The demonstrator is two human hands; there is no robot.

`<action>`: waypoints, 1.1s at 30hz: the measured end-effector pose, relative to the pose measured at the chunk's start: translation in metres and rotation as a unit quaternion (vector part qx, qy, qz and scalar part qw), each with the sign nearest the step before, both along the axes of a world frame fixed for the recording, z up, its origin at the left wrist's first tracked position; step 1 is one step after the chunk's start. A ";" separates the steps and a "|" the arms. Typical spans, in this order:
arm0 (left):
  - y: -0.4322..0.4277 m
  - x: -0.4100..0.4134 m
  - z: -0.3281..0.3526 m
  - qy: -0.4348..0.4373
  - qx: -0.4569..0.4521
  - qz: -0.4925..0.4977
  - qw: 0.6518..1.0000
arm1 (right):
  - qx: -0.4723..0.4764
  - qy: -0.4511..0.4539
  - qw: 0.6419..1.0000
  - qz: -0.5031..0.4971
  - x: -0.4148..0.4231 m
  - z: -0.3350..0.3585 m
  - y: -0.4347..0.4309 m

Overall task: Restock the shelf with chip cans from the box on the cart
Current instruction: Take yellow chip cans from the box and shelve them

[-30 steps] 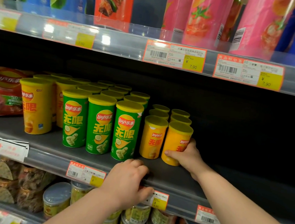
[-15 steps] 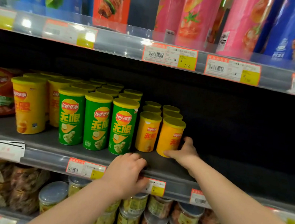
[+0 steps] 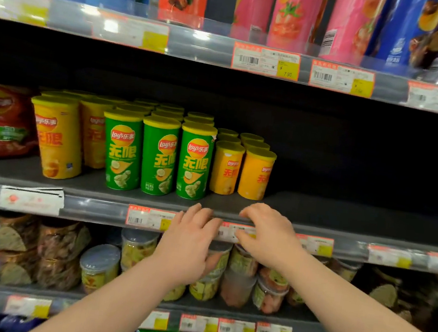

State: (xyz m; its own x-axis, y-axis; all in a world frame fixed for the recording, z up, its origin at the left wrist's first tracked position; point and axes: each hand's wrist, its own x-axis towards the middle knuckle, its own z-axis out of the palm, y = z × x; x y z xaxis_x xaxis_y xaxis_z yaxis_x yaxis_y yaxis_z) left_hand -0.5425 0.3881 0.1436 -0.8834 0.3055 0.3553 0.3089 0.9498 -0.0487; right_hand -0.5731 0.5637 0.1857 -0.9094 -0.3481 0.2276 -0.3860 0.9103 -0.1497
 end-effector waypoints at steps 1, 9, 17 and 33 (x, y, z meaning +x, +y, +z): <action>-0.002 0.005 -0.003 0.001 0.005 -0.008 1.000 | 0.008 0.010 1.000 0.007 0.008 -0.005 -0.003; -0.019 0.047 -0.034 -0.087 -0.006 0.002 0.996 | 0.096 -0.023 0.995 0.030 0.049 -0.051 -0.026; -0.030 0.094 -0.060 -0.138 -0.014 0.102 0.985 | 0.137 -0.094 0.982 0.092 0.073 -0.082 -0.047; 0.042 0.235 -0.110 -0.270 0.036 0.258 0.927 | 0.187 -0.199 0.928 0.252 0.169 -0.134 -0.004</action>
State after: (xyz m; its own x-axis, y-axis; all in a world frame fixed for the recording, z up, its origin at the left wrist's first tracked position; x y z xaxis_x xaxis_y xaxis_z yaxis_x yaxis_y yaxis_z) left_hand -0.3077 0.4303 0.0338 -0.9602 -0.2155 -0.1778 -0.2275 0.9725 0.0501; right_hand -0.4043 0.5602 0.0517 -0.5954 -0.7396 -0.3139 -0.7590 0.6459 -0.0822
